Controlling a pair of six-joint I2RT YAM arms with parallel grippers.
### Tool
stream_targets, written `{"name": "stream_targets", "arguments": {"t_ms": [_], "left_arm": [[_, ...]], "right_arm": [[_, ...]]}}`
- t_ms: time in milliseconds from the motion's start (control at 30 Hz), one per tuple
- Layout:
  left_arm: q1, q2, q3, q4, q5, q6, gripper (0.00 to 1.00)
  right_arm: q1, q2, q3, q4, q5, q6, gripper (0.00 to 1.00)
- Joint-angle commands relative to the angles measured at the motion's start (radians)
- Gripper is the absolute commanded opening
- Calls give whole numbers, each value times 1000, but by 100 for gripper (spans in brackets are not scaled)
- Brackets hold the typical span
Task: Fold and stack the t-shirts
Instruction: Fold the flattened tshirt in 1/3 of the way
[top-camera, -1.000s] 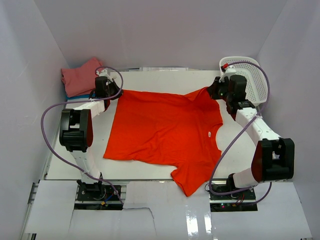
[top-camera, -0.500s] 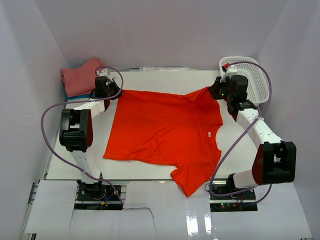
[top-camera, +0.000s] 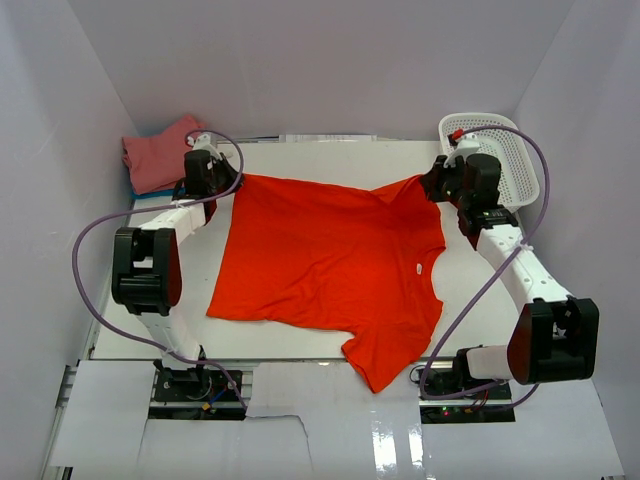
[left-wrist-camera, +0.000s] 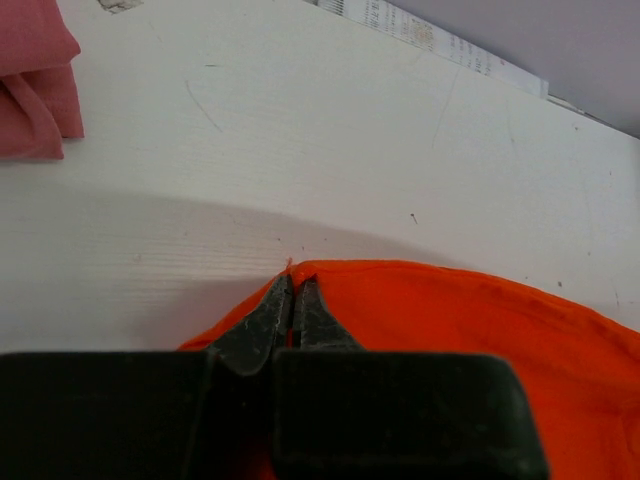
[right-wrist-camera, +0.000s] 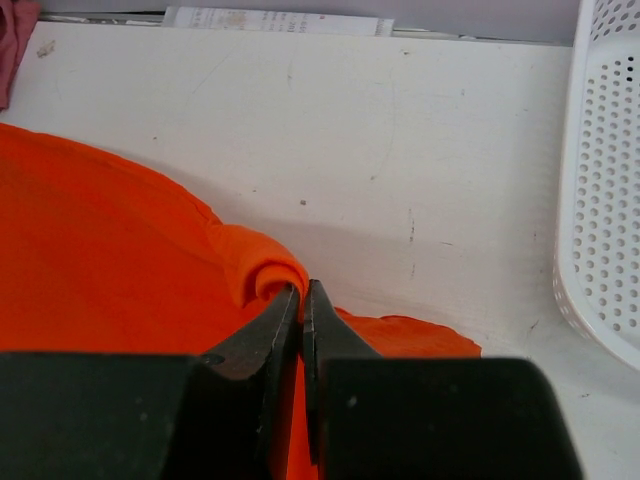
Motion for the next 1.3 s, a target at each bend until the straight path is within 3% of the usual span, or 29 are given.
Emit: {"name": "stream_targets", "arguments": {"t_ms": [0,833,1267], "left_arm": [[3,-77,-20,6,1,14,0],[3,-79,-57,-46,64,23,0],[3,-111,-86,-51,86,136,0]], "right_arm": [[1,-34,-5,26,0,-4,8],[4,-184,-162,-3,-40,0,8],[4,-227,-220,-4,-45,4,8]]}}
